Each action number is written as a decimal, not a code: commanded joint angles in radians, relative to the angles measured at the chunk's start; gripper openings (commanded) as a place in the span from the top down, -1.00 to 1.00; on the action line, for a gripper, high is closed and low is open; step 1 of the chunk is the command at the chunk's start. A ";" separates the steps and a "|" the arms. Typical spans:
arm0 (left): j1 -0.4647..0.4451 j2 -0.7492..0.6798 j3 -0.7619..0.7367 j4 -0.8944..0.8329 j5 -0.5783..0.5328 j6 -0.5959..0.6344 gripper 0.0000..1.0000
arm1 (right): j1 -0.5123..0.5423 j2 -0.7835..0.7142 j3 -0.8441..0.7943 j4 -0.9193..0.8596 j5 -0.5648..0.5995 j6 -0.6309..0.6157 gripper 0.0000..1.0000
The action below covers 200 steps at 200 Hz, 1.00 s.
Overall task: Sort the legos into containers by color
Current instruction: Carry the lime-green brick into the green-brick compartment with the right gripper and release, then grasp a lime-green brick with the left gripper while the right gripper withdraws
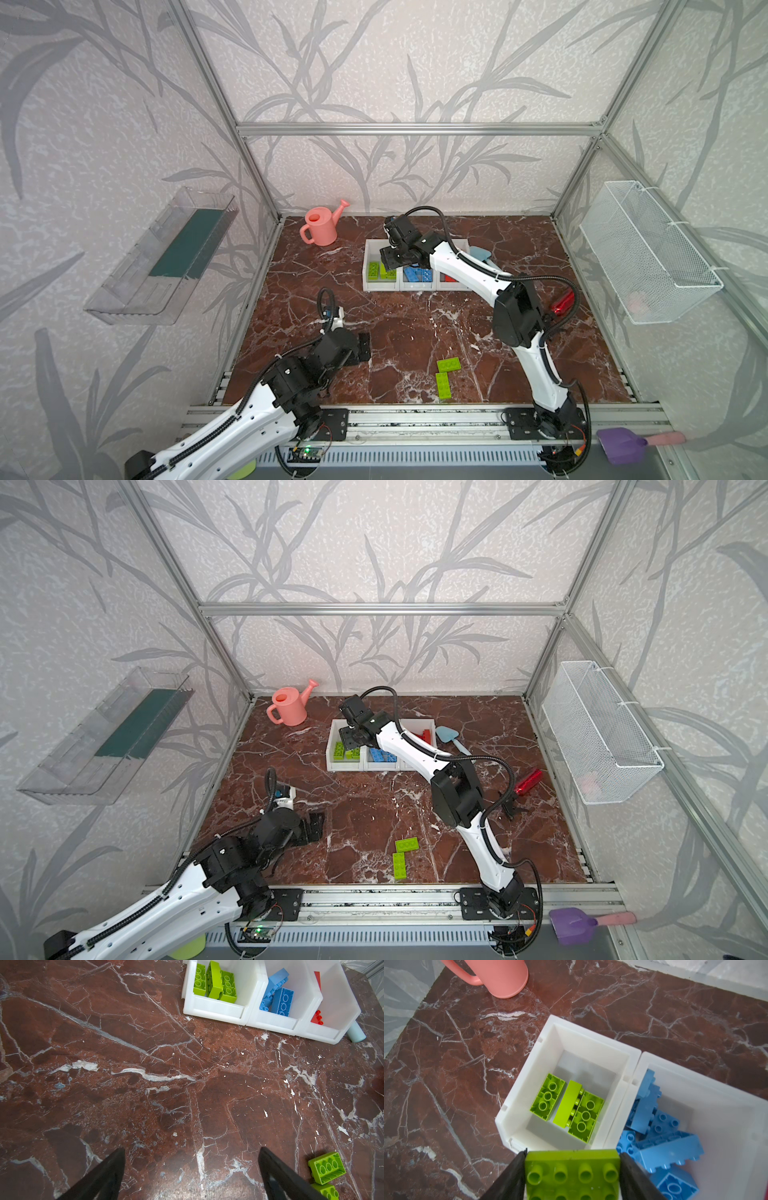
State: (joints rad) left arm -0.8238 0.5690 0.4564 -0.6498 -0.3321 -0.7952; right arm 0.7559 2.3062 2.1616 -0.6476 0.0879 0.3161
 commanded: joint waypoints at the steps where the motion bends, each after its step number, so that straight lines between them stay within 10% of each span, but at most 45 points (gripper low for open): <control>1: -0.004 -0.002 0.001 -0.001 -0.001 -0.001 -0.98 | -0.007 0.052 0.108 -0.075 -0.012 -0.011 -0.23; 63: -0.004 0.085 0.050 -0.010 0.073 0.044 -0.98 | -0.008 0.118 0.249 -0.116 -0.028 -0.017 -0.69; 122: -0.088 0.263 0.119 0.049 0.106 0.057 -0.97 | -0.043 -0.003 0.174 -0.182 -0.067 0.005 -0.73; 200: -0.355 0.665 0.322 0.141 0.100 0.018 -0.95 | -0.220 -0.683 -0.821 0.283 -0.119 0.084 -0.72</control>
State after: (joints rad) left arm -1.1198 1.1397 0.7227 -0.5591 -0.2352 -0.7521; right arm 0.6037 1.7924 1.5333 -0.5186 -0.0032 0.3561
